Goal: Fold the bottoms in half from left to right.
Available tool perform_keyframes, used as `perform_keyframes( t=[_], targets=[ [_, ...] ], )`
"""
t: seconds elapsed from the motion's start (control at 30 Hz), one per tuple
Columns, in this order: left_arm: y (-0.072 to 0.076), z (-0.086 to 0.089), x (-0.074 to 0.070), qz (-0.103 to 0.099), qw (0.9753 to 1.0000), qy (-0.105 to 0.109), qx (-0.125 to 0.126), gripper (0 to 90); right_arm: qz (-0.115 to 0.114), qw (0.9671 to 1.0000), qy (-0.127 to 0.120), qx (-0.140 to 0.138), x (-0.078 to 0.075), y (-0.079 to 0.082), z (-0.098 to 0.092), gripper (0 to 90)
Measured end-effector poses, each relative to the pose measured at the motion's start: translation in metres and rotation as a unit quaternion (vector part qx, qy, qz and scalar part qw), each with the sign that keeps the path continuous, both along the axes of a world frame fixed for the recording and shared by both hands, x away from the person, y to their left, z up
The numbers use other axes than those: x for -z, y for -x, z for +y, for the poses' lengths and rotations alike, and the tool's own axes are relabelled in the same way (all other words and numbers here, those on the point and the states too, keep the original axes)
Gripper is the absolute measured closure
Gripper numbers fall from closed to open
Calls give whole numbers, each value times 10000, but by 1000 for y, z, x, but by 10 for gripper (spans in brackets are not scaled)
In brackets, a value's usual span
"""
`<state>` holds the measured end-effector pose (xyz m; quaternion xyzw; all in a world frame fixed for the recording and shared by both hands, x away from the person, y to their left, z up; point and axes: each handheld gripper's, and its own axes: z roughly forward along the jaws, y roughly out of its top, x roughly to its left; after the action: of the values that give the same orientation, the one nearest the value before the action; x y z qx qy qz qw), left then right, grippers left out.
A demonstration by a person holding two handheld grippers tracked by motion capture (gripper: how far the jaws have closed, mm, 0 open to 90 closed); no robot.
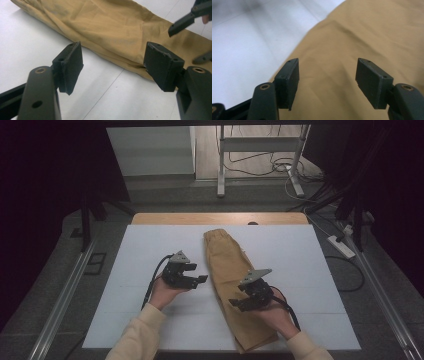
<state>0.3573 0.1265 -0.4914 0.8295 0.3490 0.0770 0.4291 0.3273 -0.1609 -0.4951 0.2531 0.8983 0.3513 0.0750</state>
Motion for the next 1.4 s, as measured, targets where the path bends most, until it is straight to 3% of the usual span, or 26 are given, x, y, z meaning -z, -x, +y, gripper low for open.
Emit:
perform_keyframes(
  t=[0.47,0.63,0.97,1.1,1.23,1.4],
  targets=[
    [-1,2,1,13,10000,-26,-44,309,114,9990,234,-352,5,25,28,295],
    [-1,3,1,17,10000,-19,-60,307,19,9976,564,-408,10,33,38,282],
    [-1,3,1,17,10000,-55,-68,305,-84,9943,997,-374,22,36,40,270],
    [-1,3,1,14,10000,-55,-73,302,56,9944,1036,-225,21,34,39,272],
    [-1,4,1,13,10000,-55,-75,302,129,9931,1154,-152,19,33,39,303],
    [-1,3,2,7,9999,-123,-117,300,170,9919,1245,-203,16,36,39,478]
  ],
)
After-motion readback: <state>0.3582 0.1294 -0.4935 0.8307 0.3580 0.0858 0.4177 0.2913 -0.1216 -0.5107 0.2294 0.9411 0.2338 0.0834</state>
